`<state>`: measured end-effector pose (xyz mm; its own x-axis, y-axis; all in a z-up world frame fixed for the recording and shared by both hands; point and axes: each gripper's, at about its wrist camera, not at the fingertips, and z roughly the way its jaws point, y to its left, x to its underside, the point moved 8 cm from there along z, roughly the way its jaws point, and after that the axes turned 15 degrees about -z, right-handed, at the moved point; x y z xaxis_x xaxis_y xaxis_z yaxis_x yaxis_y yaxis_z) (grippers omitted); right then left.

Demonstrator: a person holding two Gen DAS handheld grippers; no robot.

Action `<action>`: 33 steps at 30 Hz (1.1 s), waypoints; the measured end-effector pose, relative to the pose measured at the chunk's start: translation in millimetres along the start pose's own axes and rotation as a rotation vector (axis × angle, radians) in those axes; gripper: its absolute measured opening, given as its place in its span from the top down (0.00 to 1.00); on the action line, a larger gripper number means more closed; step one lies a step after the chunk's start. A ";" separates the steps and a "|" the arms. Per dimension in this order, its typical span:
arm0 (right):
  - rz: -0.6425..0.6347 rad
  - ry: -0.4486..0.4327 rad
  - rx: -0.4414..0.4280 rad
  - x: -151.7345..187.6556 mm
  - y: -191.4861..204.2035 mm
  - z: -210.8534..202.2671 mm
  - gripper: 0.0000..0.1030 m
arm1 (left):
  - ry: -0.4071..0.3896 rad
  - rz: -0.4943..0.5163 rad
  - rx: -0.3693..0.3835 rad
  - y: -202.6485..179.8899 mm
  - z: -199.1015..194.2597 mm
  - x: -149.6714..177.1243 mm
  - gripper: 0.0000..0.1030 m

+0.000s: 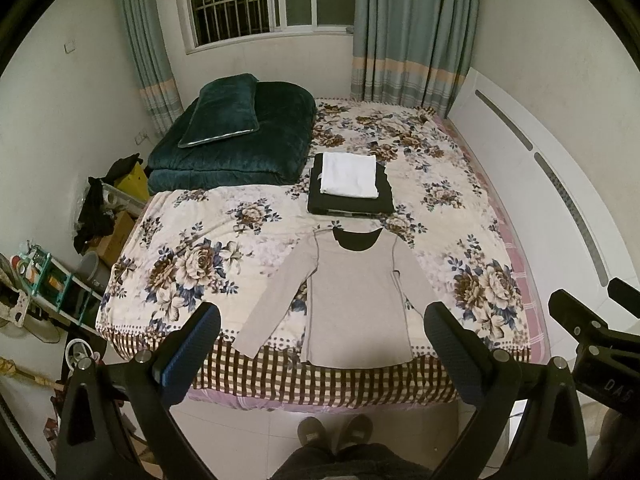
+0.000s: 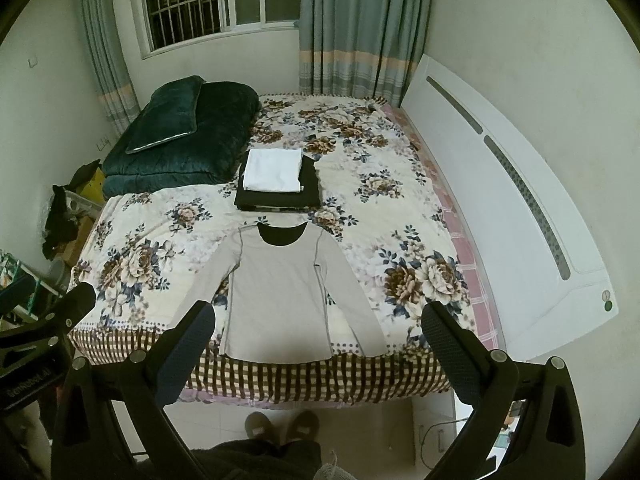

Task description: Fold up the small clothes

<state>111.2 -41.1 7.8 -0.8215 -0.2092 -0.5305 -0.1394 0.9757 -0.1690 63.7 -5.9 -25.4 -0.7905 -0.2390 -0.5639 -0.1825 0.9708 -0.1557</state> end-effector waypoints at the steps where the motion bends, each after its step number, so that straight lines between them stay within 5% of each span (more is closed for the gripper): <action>1: 0.002 0.000 0.000 2.7 -1.0 1.9 0.00 | 0.003 0.000 0.002 -0.4 1.4 -1.9 0.00; 8: 0.040 0.020 0.002 -13.1 -0.7 6.1 0.00 | -0.049 0.013 -0.009 6.1 27.4 -10.8 0.00; 13: 0.179 0.098 0.027 -3.7 -25.5 81.9 0.00 | -0.128 0.055 -0.089 21.9 104.4 -11.4 0.00; 18: 0.341 0.243 0.063 54.5 -71.5 208.4 0.00 | -0.052 0.092 -0.165 35.3 219.6 16.7 0.00; 24: 0.554 0.422 0.057 171.3 -123.7 370.3 0.00 | 0.084 0.048 -0.259 44.8 358.3 71.3 0.00; 33: 0.730 0.601 0.044 315.4 -154.9 561.5 0.01 | 0.240 -0.005 -0.419 66.8 497.4 146.3 0.00</action>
<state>184.2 -294.7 -599.7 -0.8464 0.5325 -0.0028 0.5325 0.8464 -0.0015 226.7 14.0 -521.7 -0.8927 -0.2798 -0.3533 -0.3671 0.9061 0.2101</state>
